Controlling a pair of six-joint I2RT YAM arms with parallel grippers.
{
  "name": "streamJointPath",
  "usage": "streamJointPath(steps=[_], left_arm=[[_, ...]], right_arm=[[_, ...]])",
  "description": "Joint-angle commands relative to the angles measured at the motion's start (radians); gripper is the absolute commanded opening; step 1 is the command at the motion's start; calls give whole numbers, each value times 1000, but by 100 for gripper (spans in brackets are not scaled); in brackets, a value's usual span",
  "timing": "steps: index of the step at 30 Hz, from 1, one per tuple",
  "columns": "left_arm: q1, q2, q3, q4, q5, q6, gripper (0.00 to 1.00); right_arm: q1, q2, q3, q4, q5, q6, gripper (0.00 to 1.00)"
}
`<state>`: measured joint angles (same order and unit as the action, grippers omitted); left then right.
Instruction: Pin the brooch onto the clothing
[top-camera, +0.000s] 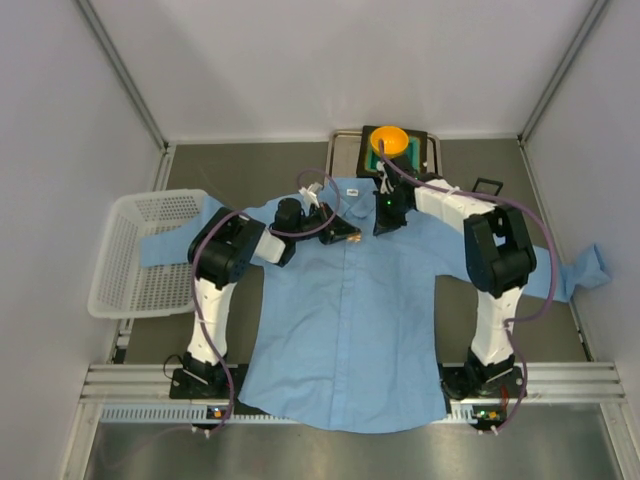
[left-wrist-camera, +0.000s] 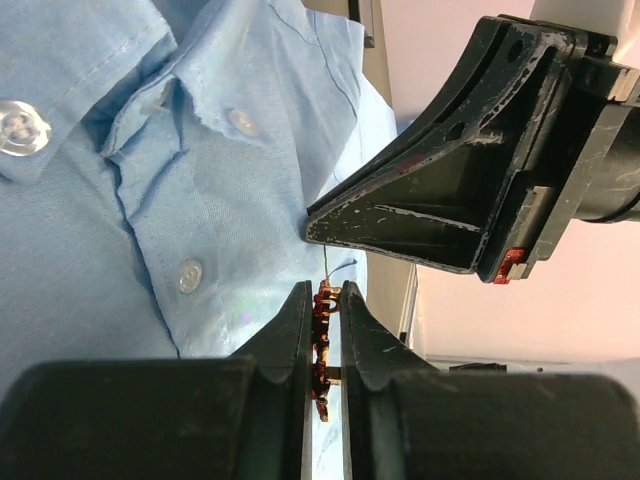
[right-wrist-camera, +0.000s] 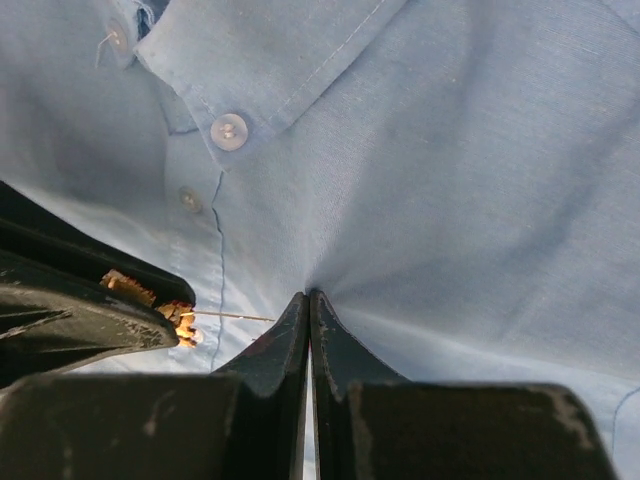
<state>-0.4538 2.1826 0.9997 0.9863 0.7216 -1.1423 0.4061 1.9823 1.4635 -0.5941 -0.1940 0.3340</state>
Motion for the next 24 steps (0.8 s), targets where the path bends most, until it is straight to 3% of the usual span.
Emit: streamJointPath(steps=[1,24], left_arm=[[-2,26,25,112,27,-31,0],[-5,72,24,258,53,-116,0]], right_arm=[[-33,-74,-18,60,-111,28,0],[-69,-114,-95,154,-222,39,0]])
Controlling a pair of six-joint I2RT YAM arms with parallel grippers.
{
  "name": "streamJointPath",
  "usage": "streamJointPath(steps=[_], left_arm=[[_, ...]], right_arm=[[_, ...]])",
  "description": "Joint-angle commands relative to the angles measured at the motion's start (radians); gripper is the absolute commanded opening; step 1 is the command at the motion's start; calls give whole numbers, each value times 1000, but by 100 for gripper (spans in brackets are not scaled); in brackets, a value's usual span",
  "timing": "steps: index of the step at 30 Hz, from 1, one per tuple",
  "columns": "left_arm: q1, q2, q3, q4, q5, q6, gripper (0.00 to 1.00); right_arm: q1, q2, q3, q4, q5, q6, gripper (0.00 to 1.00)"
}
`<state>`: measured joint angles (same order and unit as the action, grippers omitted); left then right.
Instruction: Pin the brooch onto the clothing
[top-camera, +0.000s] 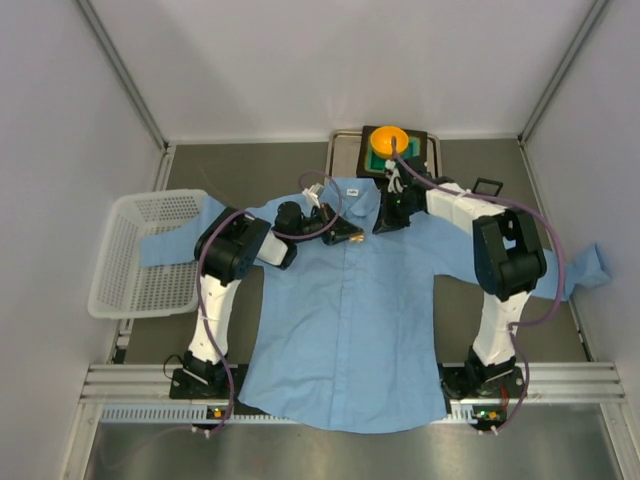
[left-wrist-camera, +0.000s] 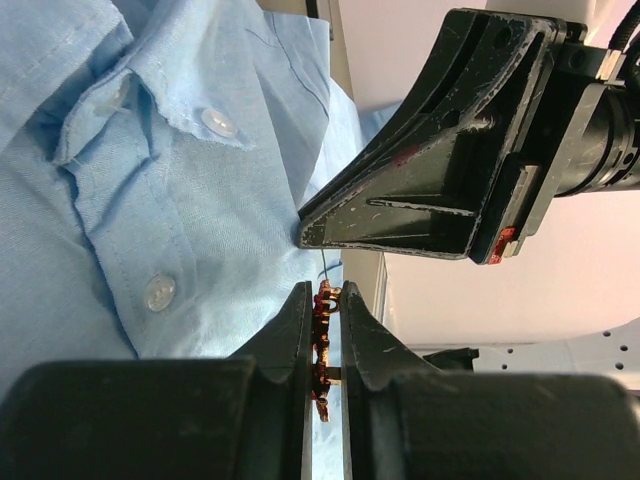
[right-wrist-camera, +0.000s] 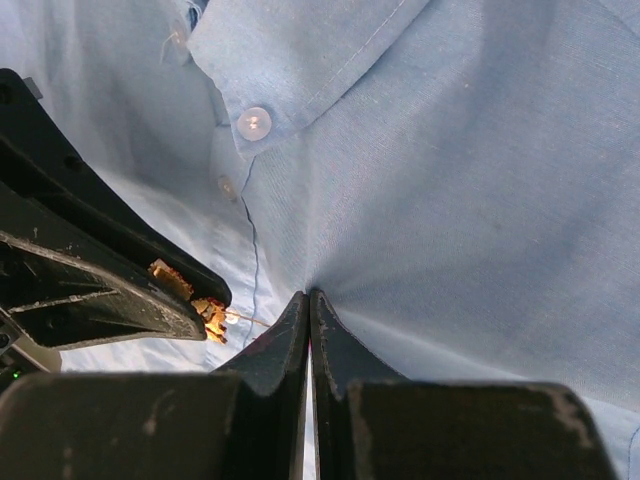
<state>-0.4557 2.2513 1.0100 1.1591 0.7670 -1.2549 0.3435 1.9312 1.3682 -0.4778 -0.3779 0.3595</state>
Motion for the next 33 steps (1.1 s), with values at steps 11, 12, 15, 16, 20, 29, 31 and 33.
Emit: streamJointPath(steps=[11,12,15,16,20,29,31,33], left_arm=[[3,17,12,74,-3,0,0],[5,19,13,74,-2,0,0],[6,21,9,74,0,-1,0],[8,21,7,76,-1,-1,0],[11,19,2,74,-5,-8,0],[12,21,7,68,-3,-6,0],[11,21,10,57,2,0,0],[11,22,13,51,3,5,0]], right_arm=[[-23,-81,-17,54,-72,12,0],[-24,-84,-20,64,-76,12,0],[-31,-92,-34,82,-101,13,0],[-32,-92,-38,87,-107,13,0],[-34,-100,-47,102,-119,16,0],[-38,-107,-67,125,-142,32,0],[-38,-107,-67,128,-147,35,0],[-38,-107,-67,133,-153,38,0]])
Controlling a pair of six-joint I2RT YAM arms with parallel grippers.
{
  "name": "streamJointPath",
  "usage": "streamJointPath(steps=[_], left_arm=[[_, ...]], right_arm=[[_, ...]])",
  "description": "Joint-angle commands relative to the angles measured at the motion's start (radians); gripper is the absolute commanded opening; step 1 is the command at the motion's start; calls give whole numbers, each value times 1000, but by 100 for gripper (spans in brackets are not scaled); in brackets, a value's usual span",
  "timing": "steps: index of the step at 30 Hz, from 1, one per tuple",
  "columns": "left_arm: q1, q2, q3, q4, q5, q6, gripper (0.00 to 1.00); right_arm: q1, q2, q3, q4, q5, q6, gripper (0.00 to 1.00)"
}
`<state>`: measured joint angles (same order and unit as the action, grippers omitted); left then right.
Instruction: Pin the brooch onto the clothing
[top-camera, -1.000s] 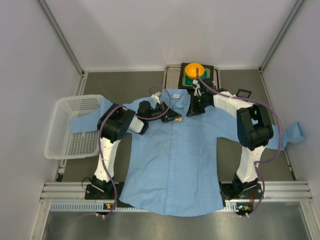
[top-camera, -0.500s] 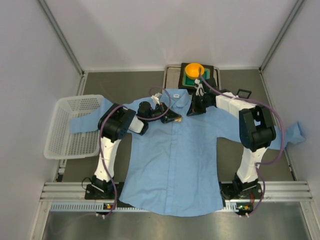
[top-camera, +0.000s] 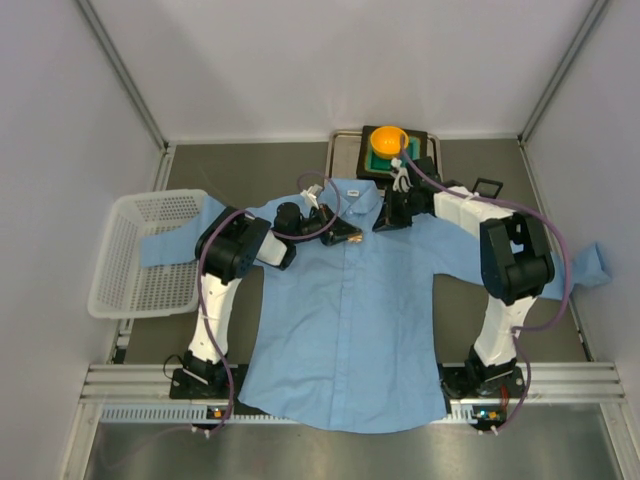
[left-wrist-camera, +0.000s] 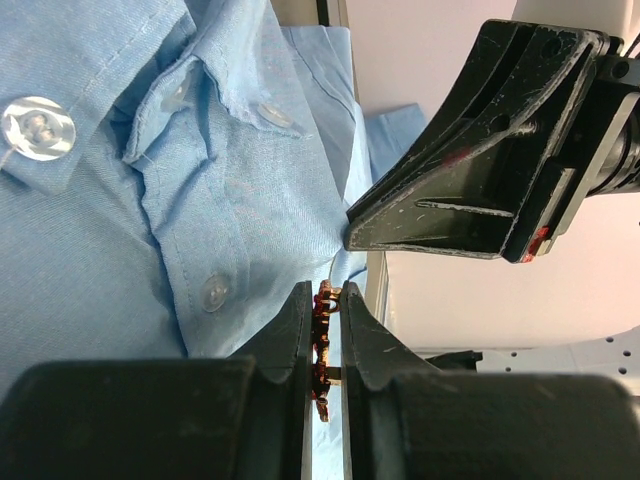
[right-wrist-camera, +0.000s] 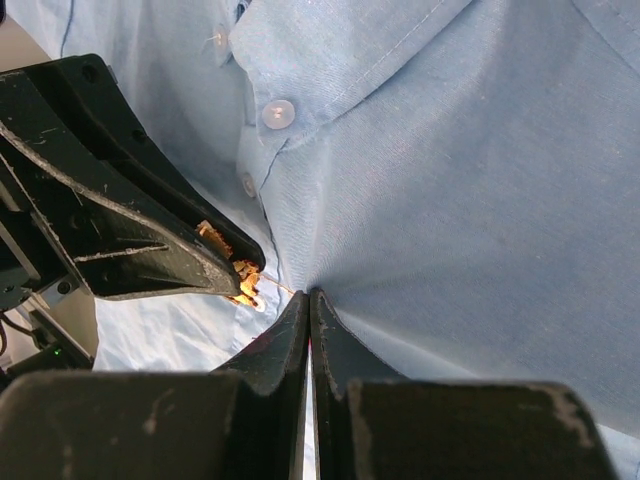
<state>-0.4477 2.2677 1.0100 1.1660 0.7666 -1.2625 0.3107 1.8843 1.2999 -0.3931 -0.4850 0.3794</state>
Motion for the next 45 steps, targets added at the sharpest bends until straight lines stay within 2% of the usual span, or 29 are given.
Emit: streamJointPath(steps=[1,33,40,41,43,44,45], left_arm=[[3,7,13,41,3,12,0],[-45,62,94,58,8,-15,0],[-45,56,76,64,5,-8,0],[-43,55,73,61,5,-5,0],[-40,55,70,58,7,-3,0],[-40,56,67,58,5,-3,0],[-42,58,70,61,5,-3,0]], right_arm=[[-5,-60,-1,49,-47,18,0],[-7,-63,-11,71,-95,52,0],[-16,-67,1,47,-24,33,0],[-19,-63,16,33,-8,23,2],[-18,-63,32,-7,39,-9,12],[-19,-62,42,-19,52,-19,19],[-19,-57,47,-29,69,-36,31]])
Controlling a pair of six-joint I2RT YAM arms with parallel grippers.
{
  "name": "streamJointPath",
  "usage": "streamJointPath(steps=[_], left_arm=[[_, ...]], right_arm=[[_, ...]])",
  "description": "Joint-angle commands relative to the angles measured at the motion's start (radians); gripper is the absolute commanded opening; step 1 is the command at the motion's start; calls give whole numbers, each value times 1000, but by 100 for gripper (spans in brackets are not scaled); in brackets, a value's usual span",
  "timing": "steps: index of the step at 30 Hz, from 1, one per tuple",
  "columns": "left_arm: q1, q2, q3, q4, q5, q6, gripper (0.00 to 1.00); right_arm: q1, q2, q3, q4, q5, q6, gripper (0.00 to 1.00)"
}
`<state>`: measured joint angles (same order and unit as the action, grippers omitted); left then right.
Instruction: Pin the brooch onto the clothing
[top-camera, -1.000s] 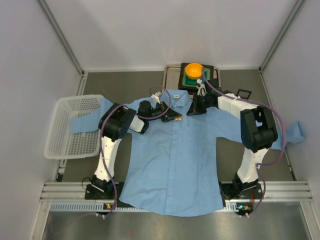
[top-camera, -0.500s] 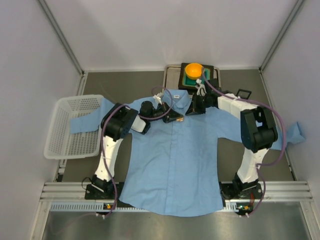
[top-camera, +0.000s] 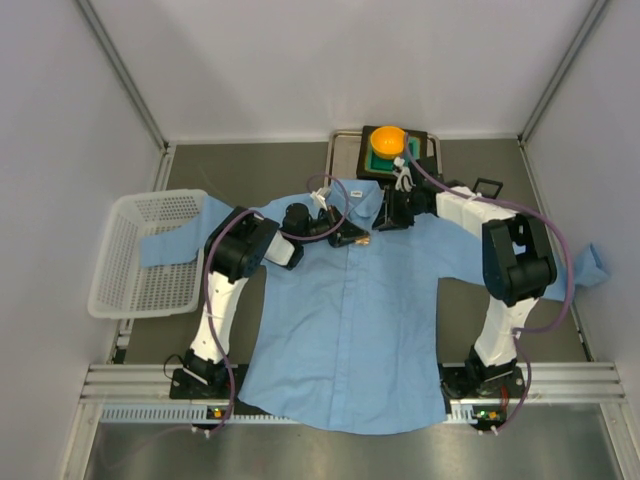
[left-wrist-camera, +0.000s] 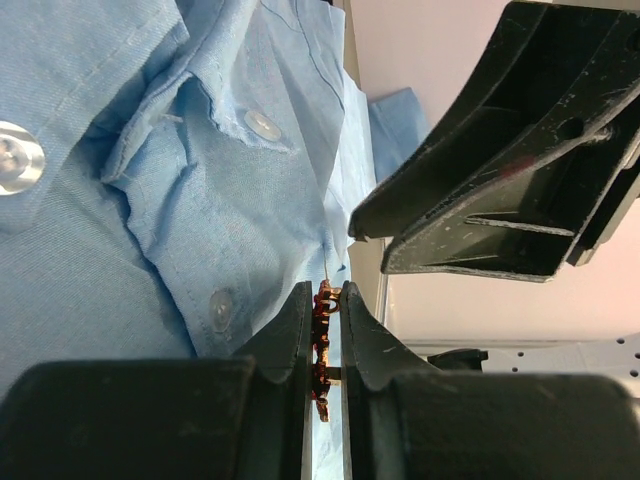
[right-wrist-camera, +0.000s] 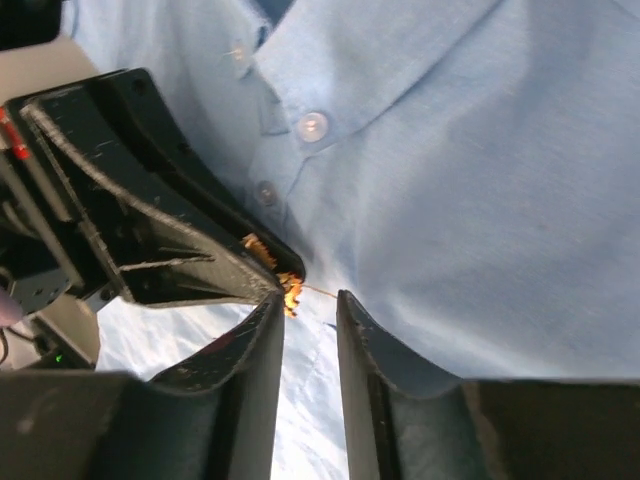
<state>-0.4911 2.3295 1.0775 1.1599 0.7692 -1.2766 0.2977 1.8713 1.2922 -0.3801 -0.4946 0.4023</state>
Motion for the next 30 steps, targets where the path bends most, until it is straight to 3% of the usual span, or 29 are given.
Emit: streamJointPath(steps=[1,21,25,28,30], left_arm=[[2,-4,4,66,2,11,0],[3,-6,6,54,5,19,0],[3,-7,6,52,5,22,0],[2,-9,4,50,7,25,0],[3,-10,1,49,7,25,0]], right_arm=[[-5,-40,59,-54,94,-63,36],[0,104,142,-141,68,-28,38],[1,130,159,-140,34,-11,27],[1,149,165,-140,8,-2,3],[0,146,167,-138,-1,-3,0]])
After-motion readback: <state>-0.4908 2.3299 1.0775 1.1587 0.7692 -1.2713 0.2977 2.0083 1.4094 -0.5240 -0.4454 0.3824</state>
